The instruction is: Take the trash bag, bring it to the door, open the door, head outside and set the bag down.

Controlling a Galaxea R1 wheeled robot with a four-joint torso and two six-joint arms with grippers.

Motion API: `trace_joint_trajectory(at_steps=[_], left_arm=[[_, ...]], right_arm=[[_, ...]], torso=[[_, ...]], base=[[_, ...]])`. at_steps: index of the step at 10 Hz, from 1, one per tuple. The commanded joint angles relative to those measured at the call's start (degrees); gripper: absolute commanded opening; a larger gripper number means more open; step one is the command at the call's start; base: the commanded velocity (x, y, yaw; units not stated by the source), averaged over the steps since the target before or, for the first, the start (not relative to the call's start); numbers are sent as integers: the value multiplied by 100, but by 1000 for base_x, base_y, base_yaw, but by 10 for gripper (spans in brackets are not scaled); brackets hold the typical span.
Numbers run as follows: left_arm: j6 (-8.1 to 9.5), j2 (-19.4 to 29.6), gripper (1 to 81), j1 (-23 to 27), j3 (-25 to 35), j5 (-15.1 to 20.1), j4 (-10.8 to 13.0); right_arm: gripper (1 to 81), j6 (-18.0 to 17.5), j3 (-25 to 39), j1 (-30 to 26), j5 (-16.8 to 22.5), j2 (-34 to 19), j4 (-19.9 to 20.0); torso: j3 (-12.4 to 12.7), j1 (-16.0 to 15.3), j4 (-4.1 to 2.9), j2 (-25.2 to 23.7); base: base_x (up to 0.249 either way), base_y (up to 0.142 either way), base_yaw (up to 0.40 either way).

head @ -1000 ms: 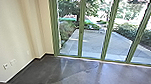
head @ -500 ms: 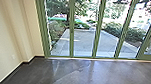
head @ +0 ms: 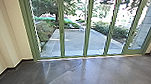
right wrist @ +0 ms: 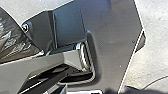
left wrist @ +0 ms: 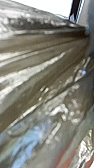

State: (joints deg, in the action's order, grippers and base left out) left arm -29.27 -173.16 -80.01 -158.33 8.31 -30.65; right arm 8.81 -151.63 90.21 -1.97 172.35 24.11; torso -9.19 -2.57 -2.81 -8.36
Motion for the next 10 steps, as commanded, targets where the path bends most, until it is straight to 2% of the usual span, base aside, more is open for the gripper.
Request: trace_joint_trajectory(at_steps=[1,10], left_arm=[[0,17,10,314,-14,390,6],[-17,17,10,288,-5,390,6]], right_arm=[[811,33,20,-165,338,39,-29],[811,50,20,-112,250,83,-65]], torso=[[0,0,0,0],[0,0,0,0]], base=[[0,0,-292],[0,0,-278]])
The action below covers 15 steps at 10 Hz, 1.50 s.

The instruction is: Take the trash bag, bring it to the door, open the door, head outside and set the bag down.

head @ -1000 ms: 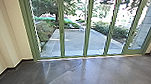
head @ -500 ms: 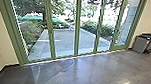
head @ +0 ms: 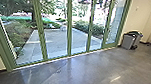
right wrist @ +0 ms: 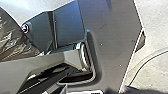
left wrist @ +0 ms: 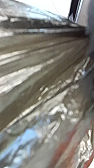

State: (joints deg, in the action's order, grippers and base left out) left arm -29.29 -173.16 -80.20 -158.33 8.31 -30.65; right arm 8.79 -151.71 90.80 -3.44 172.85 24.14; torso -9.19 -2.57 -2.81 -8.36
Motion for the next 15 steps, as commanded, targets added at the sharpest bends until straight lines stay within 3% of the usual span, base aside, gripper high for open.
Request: trace_joint_trajectory(at_steps=[1,7,15], left_arm=[[-15,17,10,316,-14,390,6],[-24,26,10,307,-5,390,6],[-15,61,10,307,-5,390,-3]], right_arm=[[811,53,29,-171,397,33,-76],[811,61,29,-180,397,42,-76],[811,70,29,-206,397,68,-76]], torso=[[0,0,0,0],[0,0,0,0],[0,0,0,0]], base=[[0,0,-220],[0,0,-151],[0,0,0]])
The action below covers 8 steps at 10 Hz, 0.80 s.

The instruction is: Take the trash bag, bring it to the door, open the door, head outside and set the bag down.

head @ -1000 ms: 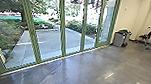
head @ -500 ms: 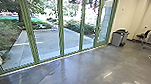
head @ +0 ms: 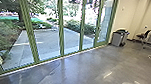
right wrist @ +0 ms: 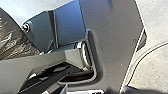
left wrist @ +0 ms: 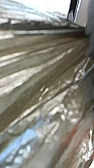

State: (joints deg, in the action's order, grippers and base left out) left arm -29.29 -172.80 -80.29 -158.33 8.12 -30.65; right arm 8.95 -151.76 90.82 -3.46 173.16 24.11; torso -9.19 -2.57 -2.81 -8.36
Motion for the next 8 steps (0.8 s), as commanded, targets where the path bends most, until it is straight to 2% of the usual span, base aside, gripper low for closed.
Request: trace_joint_trajectory(at_steps=[1,8], left_arm=[[-15,26,10,316,-5,418,6],[-41,17,10,316,-5,410,7]], right_arm=[[811,54,34,-208,399,37,-74],[811,54,16,-191,399,37,-73]], torso=[[0,0,0,0],[0,0,0,0]], base=[[0,0,0],[0,0,0]])
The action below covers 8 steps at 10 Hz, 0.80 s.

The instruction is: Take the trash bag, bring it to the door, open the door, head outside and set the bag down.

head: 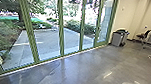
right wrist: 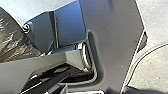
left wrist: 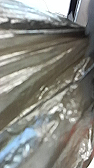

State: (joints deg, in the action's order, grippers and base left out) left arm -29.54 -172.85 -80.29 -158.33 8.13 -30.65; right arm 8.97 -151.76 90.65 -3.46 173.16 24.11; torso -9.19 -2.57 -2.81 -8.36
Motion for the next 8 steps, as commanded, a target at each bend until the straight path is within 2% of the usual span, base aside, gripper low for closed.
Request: trace_joint_trajectory(at_steps=[1,8], left_arm=[[-17,30,10,308,-5,409,6],[-17,13,10,316,-5,409,6]], right_arm=[[811,52,16,-165,399,37,-73],[811,52,16,-182,399,37,-73]], torso=[[0,0,0,0],[5,9,0,-2]], base=[[0,0,0],[64,0,0]])
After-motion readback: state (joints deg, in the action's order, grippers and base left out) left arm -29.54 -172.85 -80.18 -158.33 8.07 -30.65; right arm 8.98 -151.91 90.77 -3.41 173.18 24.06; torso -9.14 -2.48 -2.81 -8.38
